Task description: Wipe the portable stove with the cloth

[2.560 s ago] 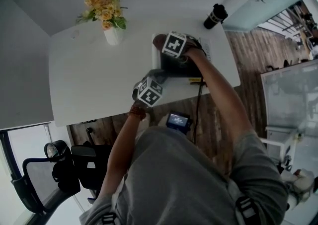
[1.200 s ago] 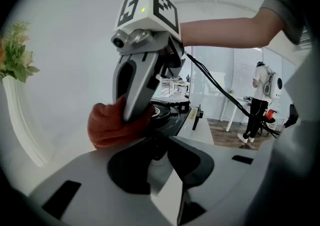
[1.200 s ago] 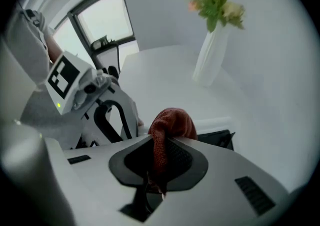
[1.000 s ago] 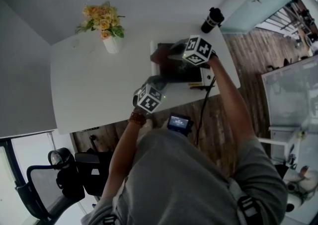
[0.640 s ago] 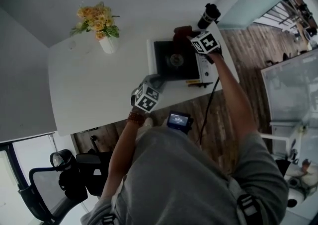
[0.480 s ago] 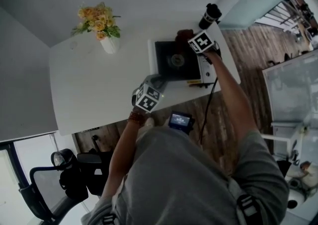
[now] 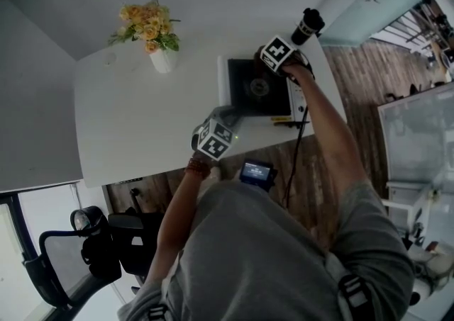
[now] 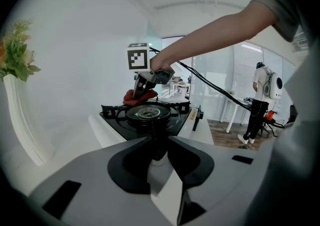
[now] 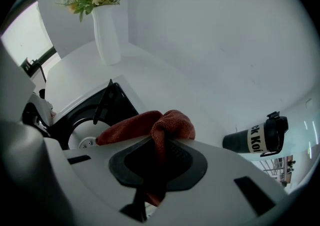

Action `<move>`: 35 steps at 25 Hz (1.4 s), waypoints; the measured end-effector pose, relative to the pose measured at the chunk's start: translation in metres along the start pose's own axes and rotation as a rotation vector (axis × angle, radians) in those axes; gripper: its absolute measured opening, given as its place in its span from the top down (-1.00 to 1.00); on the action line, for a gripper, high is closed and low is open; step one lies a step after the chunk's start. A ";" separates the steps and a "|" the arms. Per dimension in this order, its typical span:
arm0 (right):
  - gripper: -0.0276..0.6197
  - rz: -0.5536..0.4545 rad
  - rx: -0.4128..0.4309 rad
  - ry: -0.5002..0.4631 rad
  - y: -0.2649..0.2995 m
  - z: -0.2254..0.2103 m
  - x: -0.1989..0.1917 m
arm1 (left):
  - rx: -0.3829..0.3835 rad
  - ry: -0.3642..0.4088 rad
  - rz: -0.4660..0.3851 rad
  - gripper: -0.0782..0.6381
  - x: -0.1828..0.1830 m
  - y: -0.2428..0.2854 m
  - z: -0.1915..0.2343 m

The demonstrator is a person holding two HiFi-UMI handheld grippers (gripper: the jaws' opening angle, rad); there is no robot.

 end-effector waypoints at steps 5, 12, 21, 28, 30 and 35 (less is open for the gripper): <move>0.74 -0.021 0.037 -0.013 -0.001 0.014 0.008 | -0.001 0.003 -0.003 0.46 0.000 0.000 0.001; 0.74 -0.078 0.093 -0.031 0.001 0.049 0.032 | -0.002 0.016 0.000 0.46 -0.001 0.001 0.001; 0.74 -0.133 0.135 0.000 -0.001 0.070 0.046 | -0.005 0.018 -0.004 0.46 -0.001 0.001 0.002; 0.74 -0.387 0.377 0.236 -0.023 0.055 0.024 | -0.009 0.013 -0.011 0.46 -0.001 0.001 0.001; 0.73 -0.530 0.358 0.271 -0.045 0.050 0.012 | -0.011 0.016 -0.013 0.46 -0.001 0.000 0.002; 0.73 -0.841 0.296 0.298 -0.112 0.062 -0.014 | -0.016 0.030 -0.011 0.46 0.000 0.000 0.003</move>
Point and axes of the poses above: the fingertips, and each gripper's own axes: y forward along the fingers, z to its left, x out of its top, the point moved 7 cm from there along -y, backward along the fingers, and after that the axes turned 11 degrees about y, right-handed, at the moved point
